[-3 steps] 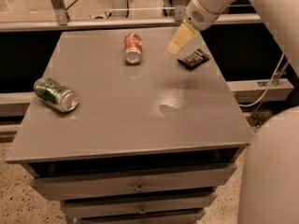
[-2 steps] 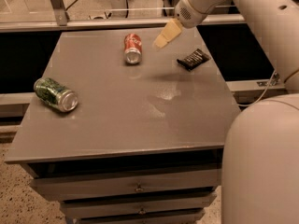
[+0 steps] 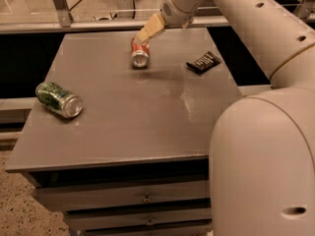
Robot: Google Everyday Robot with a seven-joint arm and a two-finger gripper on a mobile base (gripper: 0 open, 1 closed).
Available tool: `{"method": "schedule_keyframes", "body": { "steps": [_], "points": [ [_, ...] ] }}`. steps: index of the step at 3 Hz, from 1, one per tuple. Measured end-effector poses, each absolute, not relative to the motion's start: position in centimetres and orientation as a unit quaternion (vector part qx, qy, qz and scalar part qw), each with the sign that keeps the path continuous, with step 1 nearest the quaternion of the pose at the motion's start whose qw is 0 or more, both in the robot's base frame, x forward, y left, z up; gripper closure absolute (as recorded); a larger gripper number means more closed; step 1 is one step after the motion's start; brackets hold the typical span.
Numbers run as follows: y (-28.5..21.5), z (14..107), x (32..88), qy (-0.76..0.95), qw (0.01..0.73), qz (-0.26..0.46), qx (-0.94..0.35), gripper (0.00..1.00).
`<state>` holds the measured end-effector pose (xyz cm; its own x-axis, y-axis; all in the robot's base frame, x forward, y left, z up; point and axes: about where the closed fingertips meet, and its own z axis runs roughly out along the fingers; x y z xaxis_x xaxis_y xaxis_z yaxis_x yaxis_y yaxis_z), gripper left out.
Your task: Place coke can upright
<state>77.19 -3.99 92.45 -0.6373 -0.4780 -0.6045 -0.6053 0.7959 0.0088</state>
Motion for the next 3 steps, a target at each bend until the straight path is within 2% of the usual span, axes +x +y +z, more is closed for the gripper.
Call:
{"method": "schedule_keyframes", "body": {
  "steps": [3],
  "points": [
    [4.3,87.9,79.0,0.93,0.242,0.101,-0.259,0.0]
  ]
}}
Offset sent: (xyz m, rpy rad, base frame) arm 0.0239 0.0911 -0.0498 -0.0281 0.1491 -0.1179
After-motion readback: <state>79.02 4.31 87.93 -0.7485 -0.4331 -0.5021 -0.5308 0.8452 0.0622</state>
